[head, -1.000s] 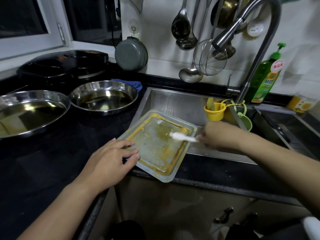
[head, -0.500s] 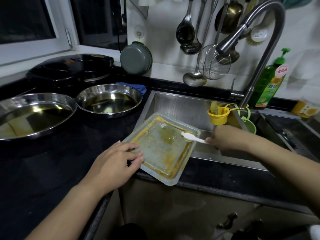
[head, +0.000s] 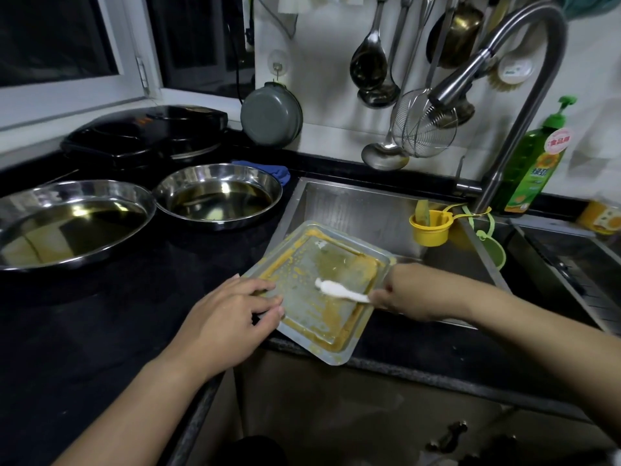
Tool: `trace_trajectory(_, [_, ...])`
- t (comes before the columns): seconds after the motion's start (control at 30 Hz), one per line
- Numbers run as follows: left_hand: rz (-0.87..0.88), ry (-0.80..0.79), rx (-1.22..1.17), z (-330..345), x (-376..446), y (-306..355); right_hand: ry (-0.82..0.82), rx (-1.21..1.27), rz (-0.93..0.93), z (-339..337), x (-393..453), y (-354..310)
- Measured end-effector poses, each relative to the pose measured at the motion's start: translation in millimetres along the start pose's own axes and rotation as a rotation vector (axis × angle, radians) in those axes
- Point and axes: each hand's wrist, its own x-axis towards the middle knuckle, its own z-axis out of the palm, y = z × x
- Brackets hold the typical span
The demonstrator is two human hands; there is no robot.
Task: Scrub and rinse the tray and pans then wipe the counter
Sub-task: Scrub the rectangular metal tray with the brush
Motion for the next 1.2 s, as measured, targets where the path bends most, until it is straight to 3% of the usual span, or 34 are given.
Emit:
trace_trajectory(0.07, [-0.004, 0.011, -0.003, -0.7, -0.3, 0.1, -0.048, -0.068, -0.017, -2.6, 9.2, 1.7])
trace_trajectory(0.2, [0.008, 0.016, 0.001, 1.8, -0.8, 1.8, 0.115, -0.044, 0.139, -12.9, 38.3, 32.4])
trace_trajectory(0.43, [0.014, 0.011, 0.023, 1.2, 1.2, -1.1, -0.057, -0.144, -0.049, -1.6, 14.3, -7.9])
trace_trajectory(0.53, [0.016, 0.019, 0.021, 2.3, 0.2, -0.1, 0.116, -0.096, 0.106, -13.4, 41.1, 13.2])
trace_trajectory(0.63, [0.009, 0.032, 0.014, 1.4, -0.3, 1.2, 0.129, -0.133, 0.066, -11.6, 38.5, 6.8])
trace_trajectory(0.77, [0.007, 0.031, 0.021, -0.7, 0.3, 2.9, 0.024, -0.109, -0.020, -2.1, 19.4, -17.4])
trace_trajectory(0.9, [0.007, 0.028, 0.024, -2.2, -0.5, 5.5, 0.131, -0.067, 0.122, -17.1, 47.2, 7.2])
trace_trajectory(1.1, [0.006, 0.025, 0.029, -4.0, -0.6, 6.2, -0.037, -0.215, -0.055, -6.0, 24.4, -21.7])
trace_trajectory(1.2, [0.012, 0.021, 0.030, -3.1, -0.9, 6.8, 0.093, -0.116, 0.110, -15.8, 43.3, -5.5])
